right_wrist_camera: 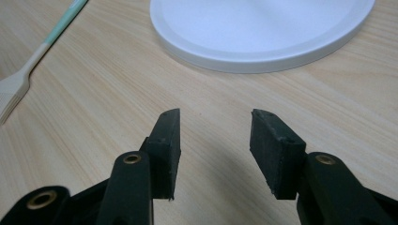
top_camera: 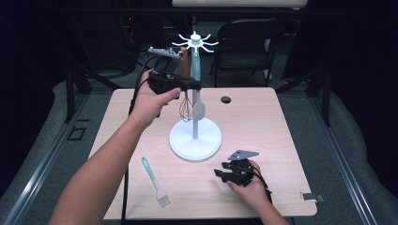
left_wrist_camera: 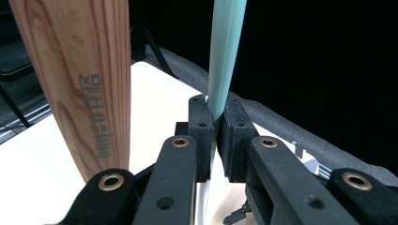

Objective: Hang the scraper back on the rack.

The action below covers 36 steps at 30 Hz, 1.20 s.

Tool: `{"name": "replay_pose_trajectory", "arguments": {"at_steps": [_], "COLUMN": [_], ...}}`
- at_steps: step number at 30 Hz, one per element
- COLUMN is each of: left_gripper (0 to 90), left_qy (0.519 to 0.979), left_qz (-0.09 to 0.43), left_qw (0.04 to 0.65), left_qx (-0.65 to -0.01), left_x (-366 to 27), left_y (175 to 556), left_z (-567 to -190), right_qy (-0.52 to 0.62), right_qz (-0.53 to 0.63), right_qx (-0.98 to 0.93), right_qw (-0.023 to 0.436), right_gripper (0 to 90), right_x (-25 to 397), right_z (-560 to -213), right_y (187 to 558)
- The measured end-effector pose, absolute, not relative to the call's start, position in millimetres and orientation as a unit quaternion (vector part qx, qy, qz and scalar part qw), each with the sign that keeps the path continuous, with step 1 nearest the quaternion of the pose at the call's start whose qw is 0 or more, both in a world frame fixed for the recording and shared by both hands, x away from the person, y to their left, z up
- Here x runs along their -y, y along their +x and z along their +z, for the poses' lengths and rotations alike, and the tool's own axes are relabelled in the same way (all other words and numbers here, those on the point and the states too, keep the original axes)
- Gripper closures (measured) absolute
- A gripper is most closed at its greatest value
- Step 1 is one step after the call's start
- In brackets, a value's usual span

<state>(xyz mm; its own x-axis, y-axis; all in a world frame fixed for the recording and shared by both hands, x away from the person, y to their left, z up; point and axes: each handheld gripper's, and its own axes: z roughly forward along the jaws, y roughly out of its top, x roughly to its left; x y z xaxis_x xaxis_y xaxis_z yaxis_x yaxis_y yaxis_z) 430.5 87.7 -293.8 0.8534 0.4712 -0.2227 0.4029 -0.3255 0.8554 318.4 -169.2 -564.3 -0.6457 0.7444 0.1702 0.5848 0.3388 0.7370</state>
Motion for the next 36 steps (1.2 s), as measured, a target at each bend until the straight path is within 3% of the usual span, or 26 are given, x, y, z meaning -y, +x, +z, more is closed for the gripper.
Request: {"name": "replay_pose_trajectory", "arguments": {"at_steps": [12, 21, 36], "left_gripper": [66.3, 62.7, 62.8], "left_qy": [0.807, 0.806, 0.819], "left_qz": [0.069, 0.079, 0.076], "left_qw": [0.515, 0.513, 0.476], "left_qx": [-0.283, -0.284, -0.311], "left_x": [-96, -109, -134], "left_y": [418, 404, 388], "left_z": [-302, -318, -383], "right_qy": [0.409, 0.409, 0.404], "right_qz": [0.403, 0.411, 0.398], "right_qx": [-0.813, -0.809, -0.815], "right_qw": [0.097, 0.098, 0.117], "right_gripper": [54.1, 55.2, 52.4], "right_x": [168, 172, 170], "right_z": [-565, -562, -561], "right_y": [318, 320, 319]}}
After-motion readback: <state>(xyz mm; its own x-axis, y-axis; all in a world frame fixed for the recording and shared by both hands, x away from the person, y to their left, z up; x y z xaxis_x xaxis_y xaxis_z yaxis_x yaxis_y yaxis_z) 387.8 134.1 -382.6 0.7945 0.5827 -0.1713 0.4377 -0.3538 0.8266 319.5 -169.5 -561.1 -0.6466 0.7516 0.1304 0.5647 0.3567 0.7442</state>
